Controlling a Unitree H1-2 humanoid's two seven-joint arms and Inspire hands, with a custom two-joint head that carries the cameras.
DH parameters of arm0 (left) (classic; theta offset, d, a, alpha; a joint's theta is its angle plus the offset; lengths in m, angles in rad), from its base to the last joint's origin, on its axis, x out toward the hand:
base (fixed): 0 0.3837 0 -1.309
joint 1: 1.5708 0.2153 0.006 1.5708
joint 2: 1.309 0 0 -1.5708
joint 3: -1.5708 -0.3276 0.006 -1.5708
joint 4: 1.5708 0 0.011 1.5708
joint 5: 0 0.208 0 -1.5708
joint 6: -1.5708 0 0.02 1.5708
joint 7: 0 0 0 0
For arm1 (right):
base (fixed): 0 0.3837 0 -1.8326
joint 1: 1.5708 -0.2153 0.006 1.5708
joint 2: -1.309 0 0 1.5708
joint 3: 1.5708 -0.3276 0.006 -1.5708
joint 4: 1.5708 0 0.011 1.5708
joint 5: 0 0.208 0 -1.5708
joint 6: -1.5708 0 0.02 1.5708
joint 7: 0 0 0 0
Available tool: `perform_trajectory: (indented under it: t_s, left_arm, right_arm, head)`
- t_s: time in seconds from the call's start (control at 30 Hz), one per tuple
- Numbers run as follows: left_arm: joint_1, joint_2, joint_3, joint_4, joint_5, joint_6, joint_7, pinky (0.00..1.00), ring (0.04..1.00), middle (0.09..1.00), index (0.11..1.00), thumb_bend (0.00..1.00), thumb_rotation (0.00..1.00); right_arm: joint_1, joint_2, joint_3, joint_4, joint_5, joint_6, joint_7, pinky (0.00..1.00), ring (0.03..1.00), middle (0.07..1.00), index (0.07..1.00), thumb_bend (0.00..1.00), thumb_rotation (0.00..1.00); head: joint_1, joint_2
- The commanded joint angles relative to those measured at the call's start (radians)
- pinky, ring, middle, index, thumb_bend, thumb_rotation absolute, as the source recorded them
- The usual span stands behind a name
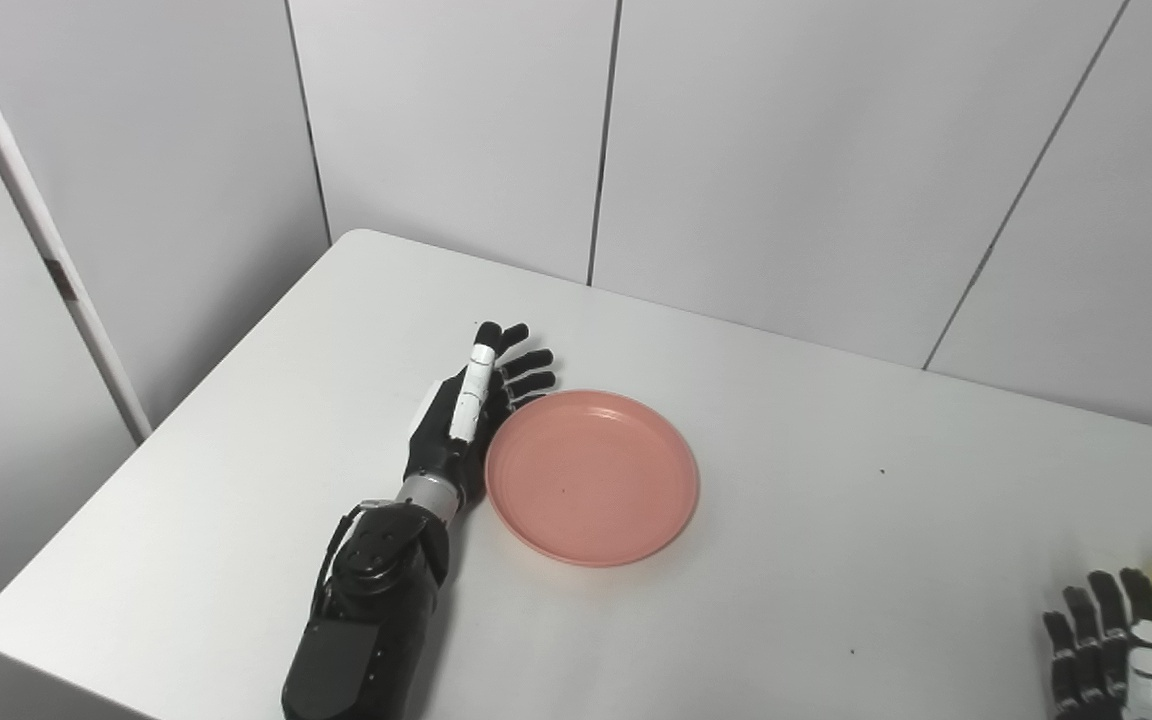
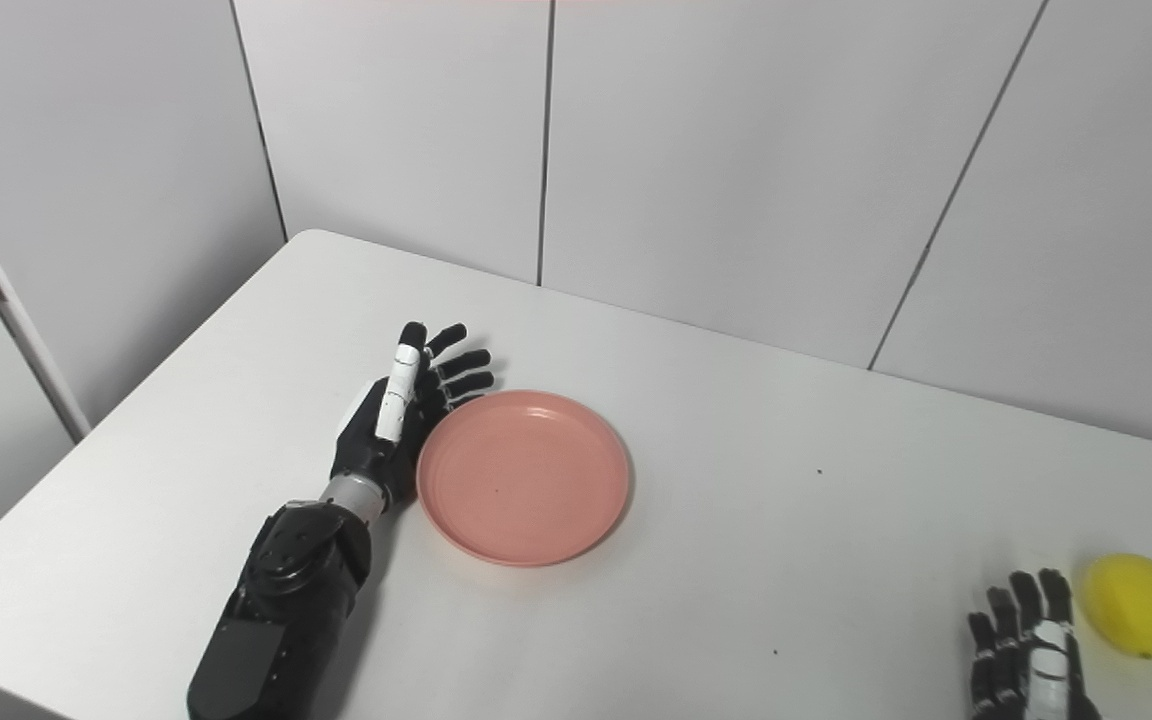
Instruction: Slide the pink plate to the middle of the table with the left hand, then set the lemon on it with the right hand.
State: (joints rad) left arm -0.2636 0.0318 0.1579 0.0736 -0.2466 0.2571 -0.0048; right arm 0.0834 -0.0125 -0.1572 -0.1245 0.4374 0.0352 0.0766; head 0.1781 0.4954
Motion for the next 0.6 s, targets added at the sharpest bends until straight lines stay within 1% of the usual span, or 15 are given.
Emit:
perform_trajectory:
  t_s: [0.0, 0.1, 0.17, 0.23, 0.33, 0.47, 0.57]
  left_arm:
    - [0.03, -0.028, -0.015, 0.007, -0.01, 0.057, 0.001, 0.76, 0.772, 0.781, 0.847, 0.86, 0.91]
    - [0.038, -0.041, -0.035, 0.007, -0.006, 0.053, -0.006, 0.76, 0.777, 0.791, 0.854, 0.85, 0.91]
    - [0.039, -0.044, -0.042, 0.011, -0.006, 0.048, -0.01, 0.74, 0.759, 0.769, 0.853, 0.86, 0.91]
    - [0.038, -0.051, -0.048, 0.013, -0.005, 0.047, -0.012, 0.74, 0.755, 0.766, 0.85, 0.85, 0.9]
    - [0.038, -0.057, -0.057, 0.015, 0.001, 0.047, -0.012, 0.73, 0.755, 0.773, 0.849, 0.84, 0.91]
    - [0.037, -0.063, -0.059, 0.012, -0.012, 0.058, -0.016, 0.75, 0.765, 0.786, 0.856, 0.85, 0.92]
    - [0.035, -0.068, -0.06, 0.013, -0.016, 0.06, -0.014, 0.72, 0.749, 0.765, 0.837, 0.87, 0.9]
  right_arm:
    - [0.031, 0.015, 0.017, 0.021, -0.01, 0.042, -0.005, 1.0, 0.971, 0.957, 0.97, 0.62, 0.68]
    - [0.031, 0.014, 0.023, 0.026, -0.011, 0.03, 0.005, 1.0, 0.975, 0.964, 0.974, 0.63, 0.68]
    - [0.03, 0.015, 0.025, 0.031, -0.013, 0.024, 0.01, 1.0, 0.984, 0.971, 0.983, 0.64, 0.68]
    - [0.028, 0.016, 0.028, 0.035, -0.018, 0.02, 0.011, 1.0, 0.986, 0.974, 0.989, 0.64, 0.68]
    - [0.026, 0.018, 0.03, 0.043, -0.025, 0.012, 0.011, 1.0, 0.976, 0.966, 0.977, 0.65, 0.68]
    - [0.025, 0.027, 0.034, 0.043, -0.033, 0.009, 0.008, 1.0, 0.974, 0.957, 0.965, 0.64, 0.68]
    - [0.025, 0.033, 0.037, 0.045, -0.035, 0.004, 0.011, 1.0, 0.969, 0.948, 0.963, 0.64, 0.67]
  head:
    - [-0.007, 0.002]
    - [-0.011, 0.004]
    - [-0.017, 0.004]
    - [-0.024, 0.005]
    - [-0.032, 0.009]
    - [-0.052, 0.016]
    - [-0.067, 0.019]
